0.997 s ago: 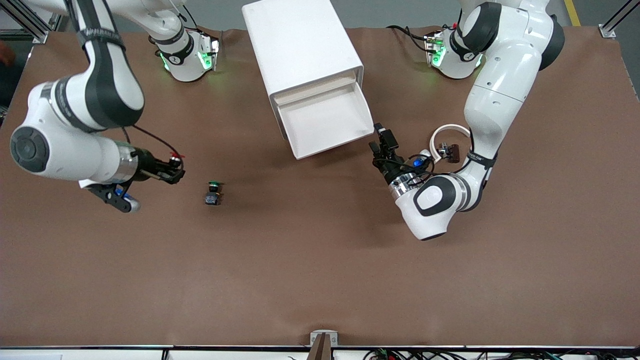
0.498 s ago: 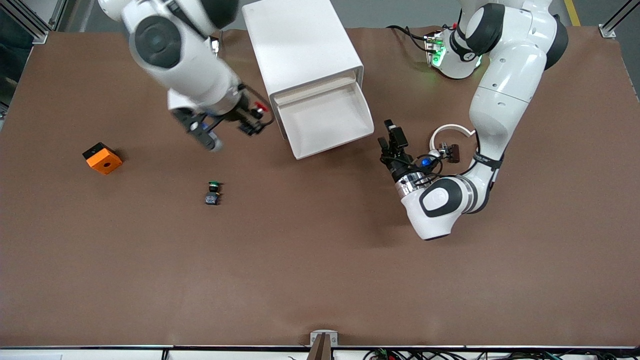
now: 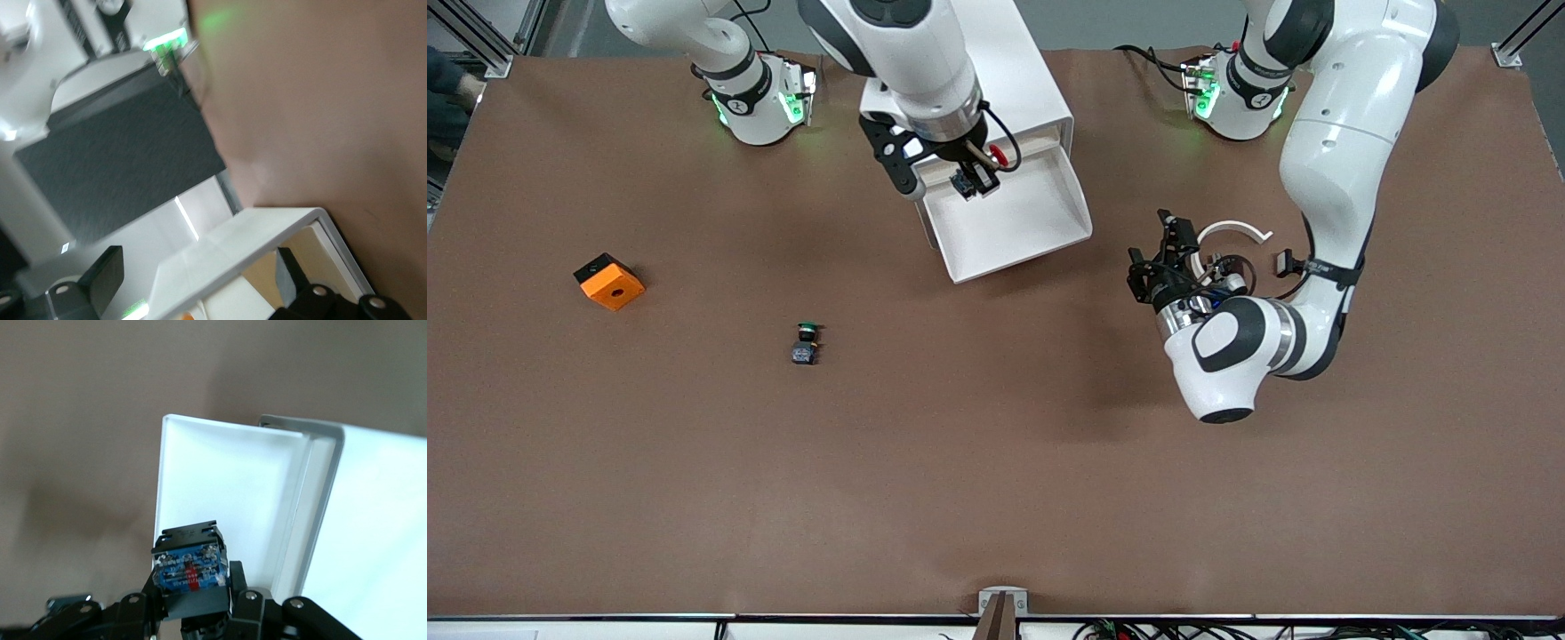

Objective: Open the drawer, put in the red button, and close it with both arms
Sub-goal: 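Lower the red button into the drawer while the left gripper withdraws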

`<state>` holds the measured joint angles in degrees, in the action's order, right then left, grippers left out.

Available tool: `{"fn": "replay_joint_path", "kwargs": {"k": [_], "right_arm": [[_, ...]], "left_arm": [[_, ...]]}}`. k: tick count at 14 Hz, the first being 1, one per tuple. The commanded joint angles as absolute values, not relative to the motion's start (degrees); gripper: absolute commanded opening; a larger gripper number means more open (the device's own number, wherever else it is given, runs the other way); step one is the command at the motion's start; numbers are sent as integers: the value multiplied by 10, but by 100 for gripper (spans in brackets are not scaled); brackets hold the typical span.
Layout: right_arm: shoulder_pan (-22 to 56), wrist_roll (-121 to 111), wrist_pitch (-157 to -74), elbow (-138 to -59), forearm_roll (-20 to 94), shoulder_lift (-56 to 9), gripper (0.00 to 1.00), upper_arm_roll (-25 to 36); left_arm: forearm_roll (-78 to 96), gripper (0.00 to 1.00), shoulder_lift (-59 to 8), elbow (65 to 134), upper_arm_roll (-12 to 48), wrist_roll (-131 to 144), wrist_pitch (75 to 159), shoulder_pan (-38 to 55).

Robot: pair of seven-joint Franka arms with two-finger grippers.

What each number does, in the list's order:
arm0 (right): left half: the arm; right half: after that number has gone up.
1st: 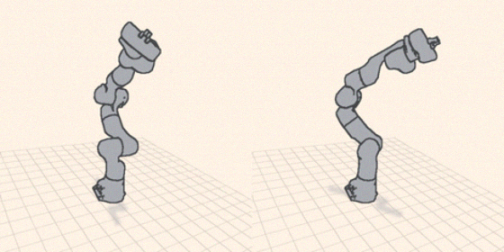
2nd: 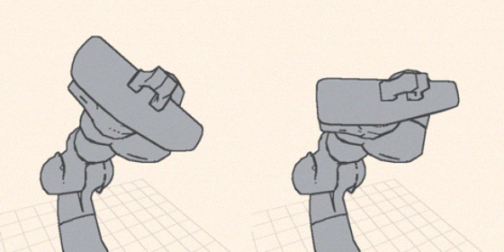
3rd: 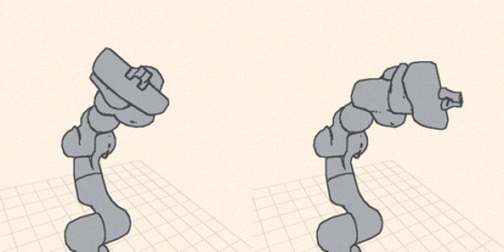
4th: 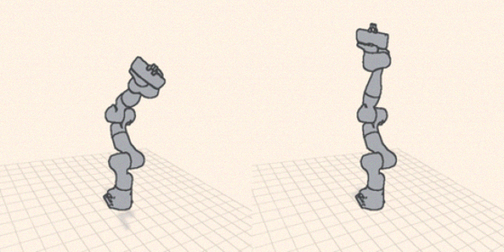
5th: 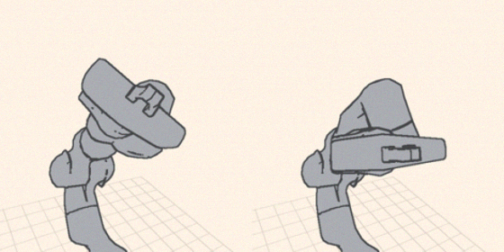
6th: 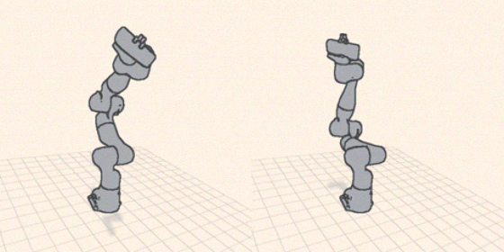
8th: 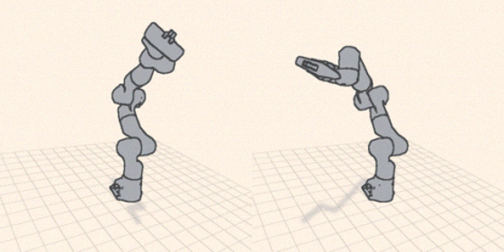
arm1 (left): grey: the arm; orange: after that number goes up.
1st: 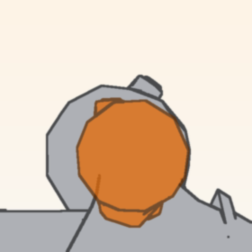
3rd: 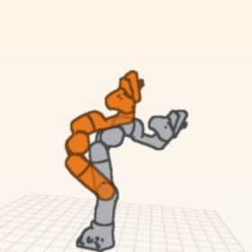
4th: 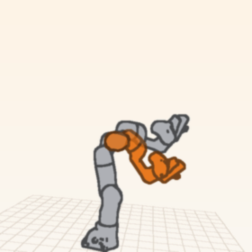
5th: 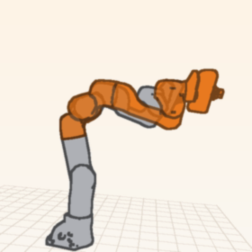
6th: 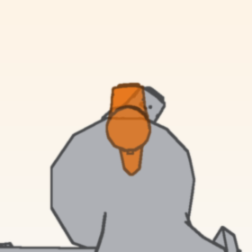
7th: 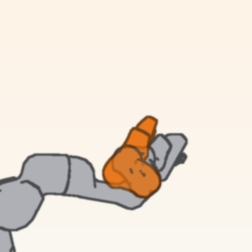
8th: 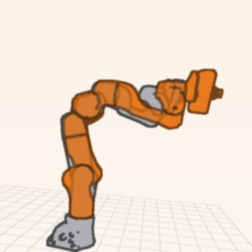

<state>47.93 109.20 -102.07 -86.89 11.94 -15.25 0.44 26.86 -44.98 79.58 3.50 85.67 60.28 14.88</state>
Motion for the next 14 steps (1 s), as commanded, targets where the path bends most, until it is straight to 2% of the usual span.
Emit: {"fn": "replay_joint_path", "kwargs": {"k": [1,3,6,9,14], "right_arm": [[501,1165,-1052,-892,105,-169,0,12],[515,1207,-1066,-891,95,-199,0,12],[521,1278,-1105,-892,90,-228,0,12],[534,1318,-1130,-892,90,-251,0,12],[556,1366,-1160,-889,89,-280,0,12]], "left_arm": [[240,100,-363,876,-52,696,672,227],[240,100,-328,904,-100,602,750,272],[240,100,-288,927,-105,494,839,283],[230,100,-250,937,-104,465,964,281],[186,100,-243,882,-100,406,982,289]]}}
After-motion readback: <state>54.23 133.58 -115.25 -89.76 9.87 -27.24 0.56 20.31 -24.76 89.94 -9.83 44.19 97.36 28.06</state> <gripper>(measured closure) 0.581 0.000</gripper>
